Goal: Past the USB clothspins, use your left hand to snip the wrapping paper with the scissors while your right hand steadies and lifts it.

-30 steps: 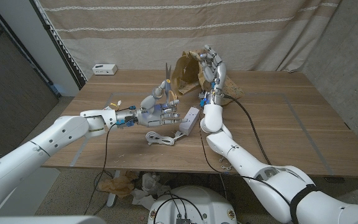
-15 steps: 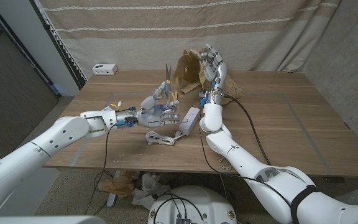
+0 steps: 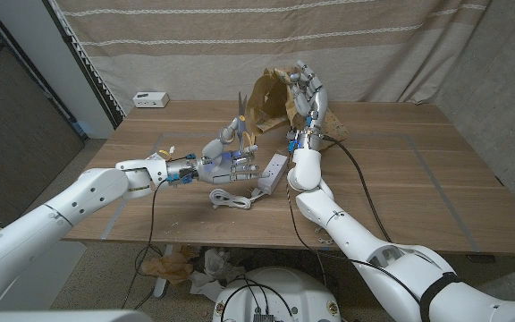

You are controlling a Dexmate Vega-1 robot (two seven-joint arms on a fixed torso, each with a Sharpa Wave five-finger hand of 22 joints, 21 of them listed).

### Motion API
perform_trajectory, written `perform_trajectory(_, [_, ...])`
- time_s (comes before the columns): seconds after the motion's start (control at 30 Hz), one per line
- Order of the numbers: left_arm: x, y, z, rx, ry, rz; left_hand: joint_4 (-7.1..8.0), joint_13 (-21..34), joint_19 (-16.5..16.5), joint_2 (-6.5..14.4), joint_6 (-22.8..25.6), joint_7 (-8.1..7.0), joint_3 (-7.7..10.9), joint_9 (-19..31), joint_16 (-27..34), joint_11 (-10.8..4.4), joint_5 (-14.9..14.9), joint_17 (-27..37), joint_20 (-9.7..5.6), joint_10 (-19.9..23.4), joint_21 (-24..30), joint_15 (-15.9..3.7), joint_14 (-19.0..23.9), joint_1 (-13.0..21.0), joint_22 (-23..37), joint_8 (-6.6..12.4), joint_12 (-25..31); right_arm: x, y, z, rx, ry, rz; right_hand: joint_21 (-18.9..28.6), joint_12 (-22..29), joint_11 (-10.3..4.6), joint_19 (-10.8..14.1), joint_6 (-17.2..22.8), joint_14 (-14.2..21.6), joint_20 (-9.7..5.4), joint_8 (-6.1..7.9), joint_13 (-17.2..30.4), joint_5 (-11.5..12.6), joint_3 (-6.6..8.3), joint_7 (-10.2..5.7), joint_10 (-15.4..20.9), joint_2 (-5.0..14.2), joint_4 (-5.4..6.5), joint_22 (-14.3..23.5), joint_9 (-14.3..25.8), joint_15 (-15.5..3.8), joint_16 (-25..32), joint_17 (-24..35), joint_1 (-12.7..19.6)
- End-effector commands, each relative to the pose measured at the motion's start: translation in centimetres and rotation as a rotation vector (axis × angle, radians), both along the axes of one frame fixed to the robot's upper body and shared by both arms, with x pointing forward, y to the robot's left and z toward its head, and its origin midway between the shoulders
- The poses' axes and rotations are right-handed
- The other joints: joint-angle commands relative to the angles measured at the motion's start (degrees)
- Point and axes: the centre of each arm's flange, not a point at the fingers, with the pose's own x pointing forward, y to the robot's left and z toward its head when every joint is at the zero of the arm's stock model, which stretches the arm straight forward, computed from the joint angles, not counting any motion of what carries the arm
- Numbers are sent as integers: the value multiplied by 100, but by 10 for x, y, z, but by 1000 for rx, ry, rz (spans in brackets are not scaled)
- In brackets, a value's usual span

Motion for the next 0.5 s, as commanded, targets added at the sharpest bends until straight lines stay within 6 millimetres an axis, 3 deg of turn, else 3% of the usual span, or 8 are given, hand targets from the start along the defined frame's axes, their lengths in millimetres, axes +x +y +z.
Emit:
perform_trajectory(0.03, [-2,-2,1,9,-14,-11,-14,28,-26,-26,-95,354,-16,20,37,-179,-12,22,23,-130,3,-718,9,2,6,37,3,7,4,-4,-21,20,-15,10,-22,-40,-4,-13,493,-890,2,6,3,860,-19,18,296,900,9,13,-931,1452,1623,21])
perform_trajectory(0.5, [0,-4,0,-12,5,-32,-23,28,-23,-15,-83,350,-14,21,39,-184,-18,21,18,-130,6,-732,13,-1,5,42,7,6,6,-2,-25,17,-6,11,-23,-39,-18,-9,500,-893,6,30,1,867,-25,17,293,901,9,3,-931,1475,1629,19])
